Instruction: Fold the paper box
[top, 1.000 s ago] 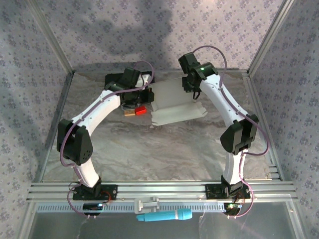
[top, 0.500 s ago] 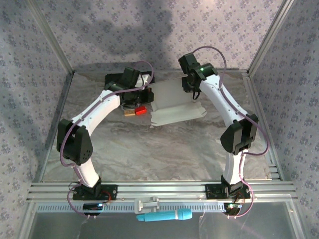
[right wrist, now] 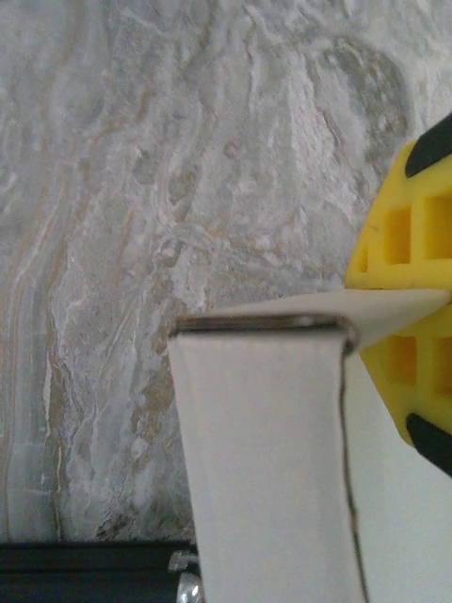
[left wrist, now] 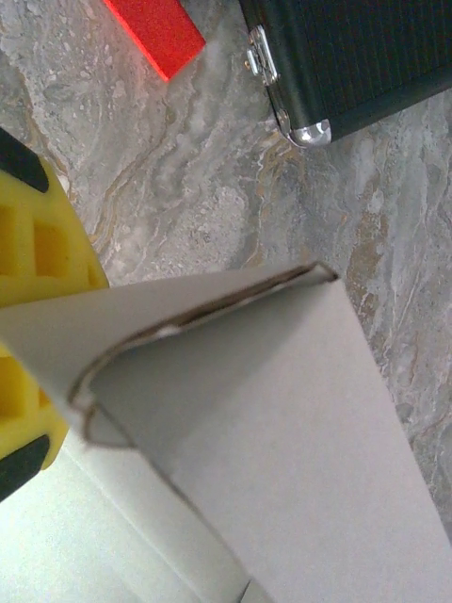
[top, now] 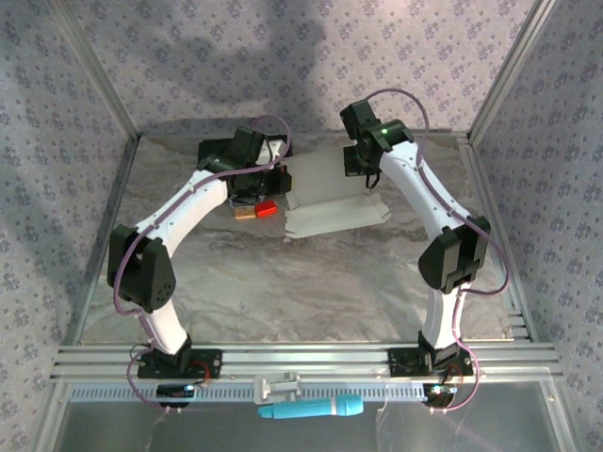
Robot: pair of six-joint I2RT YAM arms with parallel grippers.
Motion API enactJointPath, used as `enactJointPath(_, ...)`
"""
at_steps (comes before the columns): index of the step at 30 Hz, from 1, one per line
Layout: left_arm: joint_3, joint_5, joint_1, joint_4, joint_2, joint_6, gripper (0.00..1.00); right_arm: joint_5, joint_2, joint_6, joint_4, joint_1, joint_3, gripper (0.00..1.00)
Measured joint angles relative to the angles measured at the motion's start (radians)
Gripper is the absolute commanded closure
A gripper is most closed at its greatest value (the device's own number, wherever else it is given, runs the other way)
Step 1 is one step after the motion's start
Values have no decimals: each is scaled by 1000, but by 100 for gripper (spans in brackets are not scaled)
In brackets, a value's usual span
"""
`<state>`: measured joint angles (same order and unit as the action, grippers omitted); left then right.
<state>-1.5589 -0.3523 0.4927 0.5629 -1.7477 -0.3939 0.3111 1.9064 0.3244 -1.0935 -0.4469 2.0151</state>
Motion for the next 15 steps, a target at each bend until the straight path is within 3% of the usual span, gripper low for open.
enactJointPath(8,0,2,14,-9,0,-12,100,288,66,81,-151,-99,117,100)
enactJointPath(15,0,1,21,-8,0,-19,100,373,101,126,-203,-121,143,100)
